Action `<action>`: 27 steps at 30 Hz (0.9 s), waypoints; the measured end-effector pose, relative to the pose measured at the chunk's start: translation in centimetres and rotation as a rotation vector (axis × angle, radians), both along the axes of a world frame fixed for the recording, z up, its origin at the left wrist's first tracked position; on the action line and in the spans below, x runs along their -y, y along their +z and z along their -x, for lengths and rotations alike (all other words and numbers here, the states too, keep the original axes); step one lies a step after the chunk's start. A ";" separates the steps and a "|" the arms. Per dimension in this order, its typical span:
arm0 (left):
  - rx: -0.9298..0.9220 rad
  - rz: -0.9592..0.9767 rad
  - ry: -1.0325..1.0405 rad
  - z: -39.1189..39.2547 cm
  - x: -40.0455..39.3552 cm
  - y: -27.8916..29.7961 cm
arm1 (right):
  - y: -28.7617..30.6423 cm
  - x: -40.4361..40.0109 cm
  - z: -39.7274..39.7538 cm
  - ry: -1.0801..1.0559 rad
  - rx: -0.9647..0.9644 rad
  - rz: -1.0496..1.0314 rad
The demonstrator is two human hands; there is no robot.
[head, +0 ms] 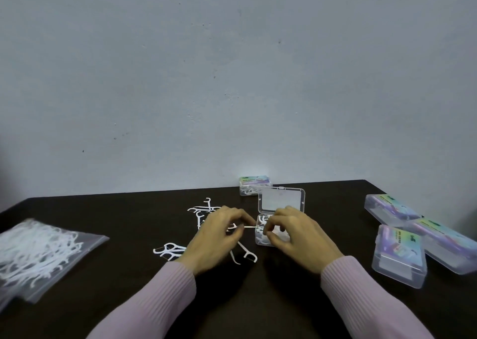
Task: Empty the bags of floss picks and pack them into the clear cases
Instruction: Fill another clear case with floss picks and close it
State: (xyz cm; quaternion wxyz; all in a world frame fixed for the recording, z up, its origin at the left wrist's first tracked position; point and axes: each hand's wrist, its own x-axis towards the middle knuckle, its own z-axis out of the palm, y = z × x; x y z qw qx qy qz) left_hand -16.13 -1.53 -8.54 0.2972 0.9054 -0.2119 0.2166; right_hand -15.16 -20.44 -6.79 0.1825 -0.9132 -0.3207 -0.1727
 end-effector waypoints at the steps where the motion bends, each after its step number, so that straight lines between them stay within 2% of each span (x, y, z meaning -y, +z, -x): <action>1: -0.034 0.003 -0.009 0.4 -1.0 0.2 | 0.1 -0.2 0.1 0.012 0.026 -0.006; 5: -0.203 0.005 -0.021 1.7 -5.6 0.7 | 0.5 -0.9 0.4 0.074 -0.015 -0.042; 9: -0.392 0.015 0.036 2.0 -9.7 0.9 | 0.2 -2.6 0.9 0.136 -0.032 0.104; 13: -0.453 -0.060 0.036 1.6 -11.7 1.7 | -0.3 -3.9 1.2 0.079 0.048 0.390; 16: -0.556 -0.064 0.003 1.4 -12.3 1.7 | -0.6 -4.5 1.6 0.056 0.054 0.412; 20: -0.527 0.042 -0.007 0.8 -12.0 0.9 | -0.7 -5.7 1.7 -0.015 0.039 0.377; 23: -0.461 0.094 0.035 0.1 -11.8 0.4 | -1.1 -6.4 0.9 -0.071 0.054 0.452; 27: -0.428 0.133 0.051 -0.9 -11.4 -0.1 | -1.2 -7.2 -0.3 -0.216 -0.029 0.564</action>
